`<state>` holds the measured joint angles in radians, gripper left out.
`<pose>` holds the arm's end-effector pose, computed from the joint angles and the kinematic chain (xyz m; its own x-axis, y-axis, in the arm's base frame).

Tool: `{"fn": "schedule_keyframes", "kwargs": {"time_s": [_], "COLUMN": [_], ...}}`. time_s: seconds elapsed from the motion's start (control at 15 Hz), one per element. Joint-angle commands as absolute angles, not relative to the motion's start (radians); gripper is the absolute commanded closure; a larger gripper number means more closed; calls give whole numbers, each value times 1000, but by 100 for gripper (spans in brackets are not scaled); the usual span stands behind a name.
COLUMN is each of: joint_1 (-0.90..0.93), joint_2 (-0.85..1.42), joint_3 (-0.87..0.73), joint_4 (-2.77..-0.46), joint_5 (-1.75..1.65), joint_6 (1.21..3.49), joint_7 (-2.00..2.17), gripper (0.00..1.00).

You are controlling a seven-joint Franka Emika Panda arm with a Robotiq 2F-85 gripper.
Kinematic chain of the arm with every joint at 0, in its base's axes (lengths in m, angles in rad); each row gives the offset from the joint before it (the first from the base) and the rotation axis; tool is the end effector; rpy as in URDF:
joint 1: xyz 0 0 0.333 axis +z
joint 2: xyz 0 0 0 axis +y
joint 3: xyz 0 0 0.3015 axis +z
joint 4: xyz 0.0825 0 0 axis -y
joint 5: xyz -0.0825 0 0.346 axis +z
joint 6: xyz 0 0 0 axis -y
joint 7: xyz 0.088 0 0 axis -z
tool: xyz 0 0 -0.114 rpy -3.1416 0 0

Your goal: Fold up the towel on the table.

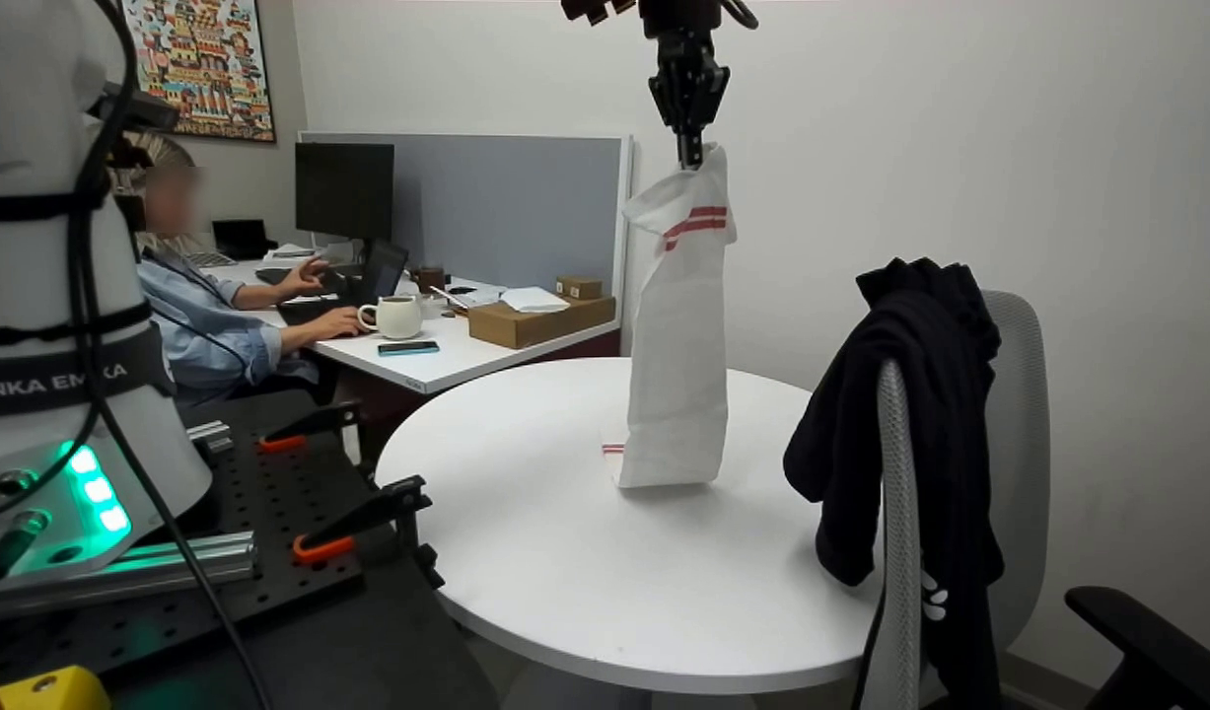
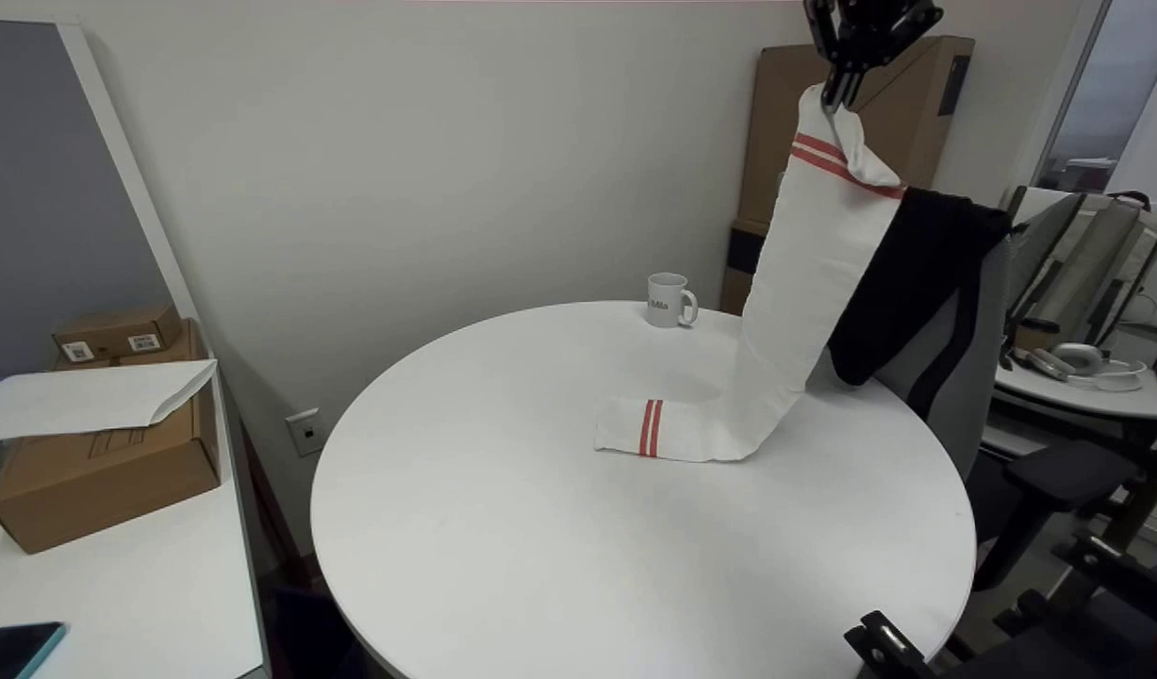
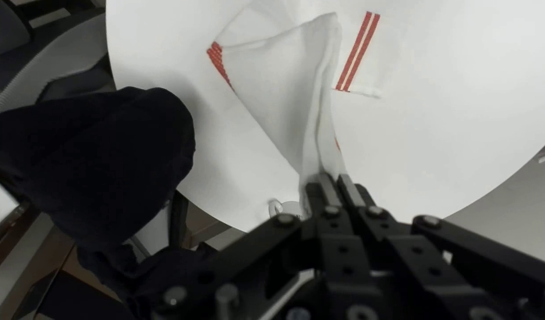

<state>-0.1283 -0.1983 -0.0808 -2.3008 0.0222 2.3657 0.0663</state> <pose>0.4657 -0.0996 0.4530 0.9244 -0.2826 0.2562 -0.2788 -0.9589 -0.0521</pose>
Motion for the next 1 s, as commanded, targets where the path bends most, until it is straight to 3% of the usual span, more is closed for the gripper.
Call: {"fn": "schedule_keyframes", "kwargs": {"time_s": [0.0, 0.93], "joint_1": [-92, -13], "joint_2": [-128, 5], "joint_3": [-57, 25], "joint_4": [-2184, -2076], "joint_5": [31, -28], "joint_6": [2326, 2349], "joint_7": [102, 257], "gripper": [99, 99]}}
